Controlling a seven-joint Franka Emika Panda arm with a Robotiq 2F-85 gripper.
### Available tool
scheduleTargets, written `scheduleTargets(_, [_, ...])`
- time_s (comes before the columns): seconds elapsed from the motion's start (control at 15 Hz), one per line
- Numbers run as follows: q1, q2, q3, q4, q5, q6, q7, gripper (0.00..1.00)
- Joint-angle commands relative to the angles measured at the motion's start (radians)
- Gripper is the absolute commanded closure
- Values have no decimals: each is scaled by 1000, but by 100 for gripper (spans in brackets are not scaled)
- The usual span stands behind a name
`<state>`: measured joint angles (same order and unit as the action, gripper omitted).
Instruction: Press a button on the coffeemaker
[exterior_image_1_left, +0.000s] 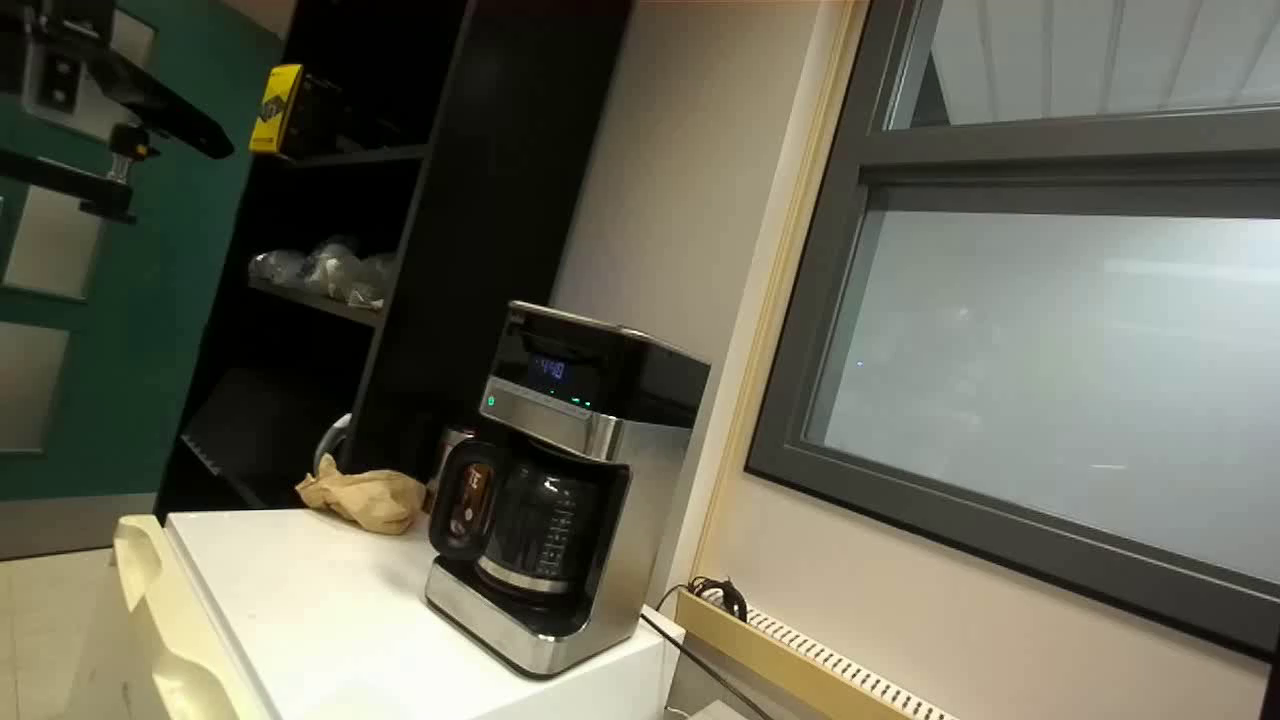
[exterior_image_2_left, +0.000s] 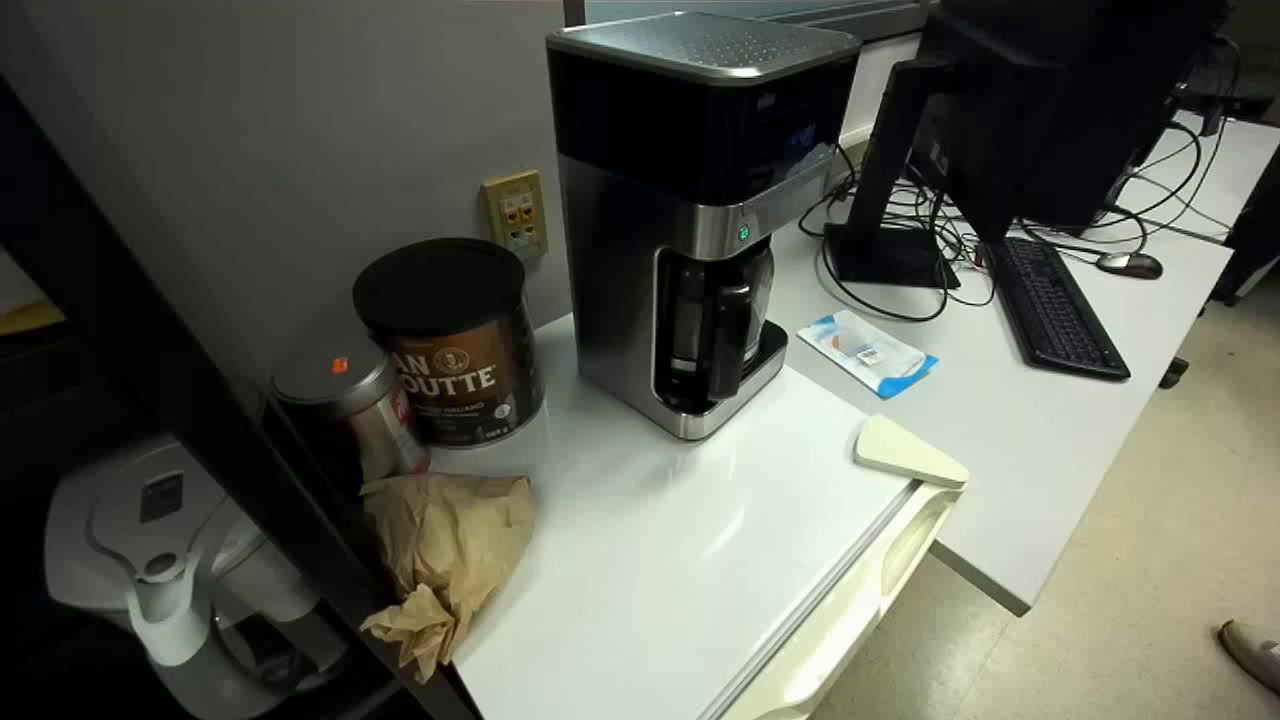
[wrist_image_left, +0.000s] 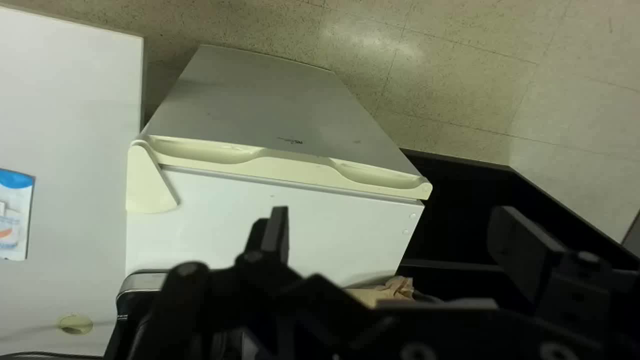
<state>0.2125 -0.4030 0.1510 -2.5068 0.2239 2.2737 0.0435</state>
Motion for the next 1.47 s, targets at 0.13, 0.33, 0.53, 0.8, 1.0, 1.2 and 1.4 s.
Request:
scheduleTargets(0.13, [-1,0,1,2,0,-2,0,0])
scheduleTargets(0.33, [-1,0,1,2,0,-2,0,0])
scheduleTargets(0.53, [-2,6,-1,3,3,10,-4,0])
scheduleTargets(0.8, [-14,71,-25,31,24,78,-17,0])
scheduleTargets(1.0, [-30,146,-55,61,50,180,-19,0])
scheduleTargets(1.2, [-38,220,-86,91,111,300,-28,5])
scheduleTargets(1.4, [-36,297,-116,125,241,466,-48,31])
